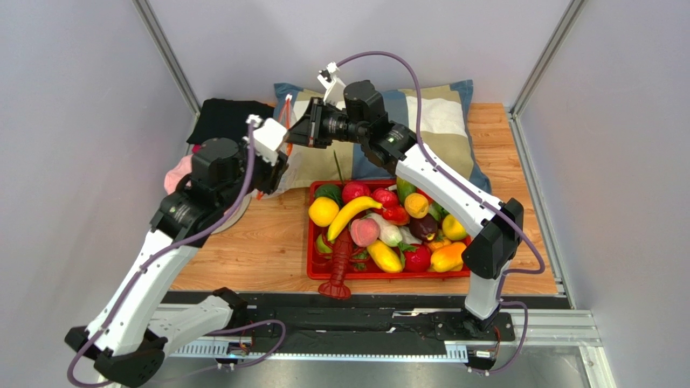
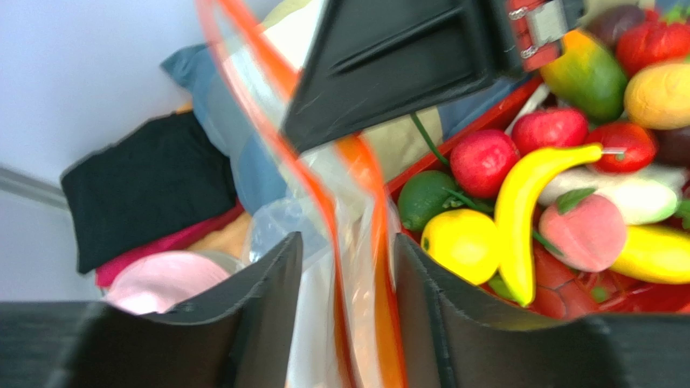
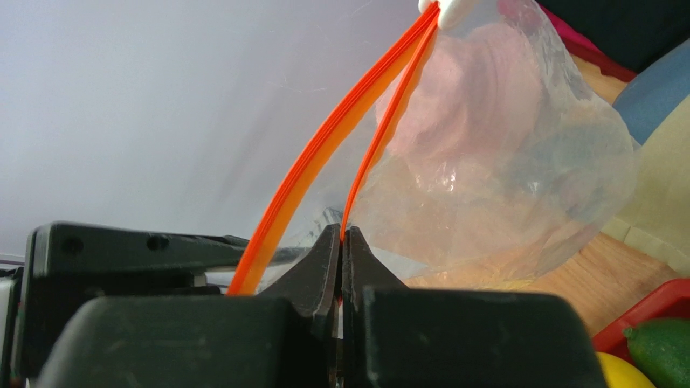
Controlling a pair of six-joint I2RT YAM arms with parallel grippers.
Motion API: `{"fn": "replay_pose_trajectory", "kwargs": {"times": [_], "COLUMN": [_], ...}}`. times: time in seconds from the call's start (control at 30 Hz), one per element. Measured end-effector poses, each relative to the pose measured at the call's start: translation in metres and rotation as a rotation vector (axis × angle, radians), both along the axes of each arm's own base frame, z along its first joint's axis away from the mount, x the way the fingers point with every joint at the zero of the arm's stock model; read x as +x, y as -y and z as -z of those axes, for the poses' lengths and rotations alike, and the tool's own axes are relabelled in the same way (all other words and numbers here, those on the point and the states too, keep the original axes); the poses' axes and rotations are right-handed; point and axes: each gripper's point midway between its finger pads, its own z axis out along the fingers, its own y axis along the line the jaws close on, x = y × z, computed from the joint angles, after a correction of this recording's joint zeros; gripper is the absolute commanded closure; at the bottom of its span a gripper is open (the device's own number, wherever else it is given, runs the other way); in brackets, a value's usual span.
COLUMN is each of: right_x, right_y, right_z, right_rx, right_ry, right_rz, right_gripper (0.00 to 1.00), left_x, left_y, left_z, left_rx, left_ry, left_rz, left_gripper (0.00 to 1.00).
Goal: Place the food in the zip-top bag and seal the zipper
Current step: Open the zipper of the food storage bag.
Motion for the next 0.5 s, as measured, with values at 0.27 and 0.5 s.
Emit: {"fn": "replay_pose_trajectory", "kwargs": {"times": [0.27,0.5], "right_x": [-0.002,-0.02], "right_y": [-0.006,-0.026], "right_z": [-0.022,-0.008], "right_rx": [0.041,0.041], "right_ry": [0.104,0.147], "right_rz": [-0.043,-0.126], "right_gripper": [1.0,1.0], "left_x": [-0.051,-0.051], "left_y": [-0.048,-0.073], "left_z": [-0.054,-0.046], "left_rx": [-0.246,-0.331], "left_ry": [0.059,-0.054], "left_rz": [-0.128,-0.281], "left_gripper": [0.34,0.26]}}
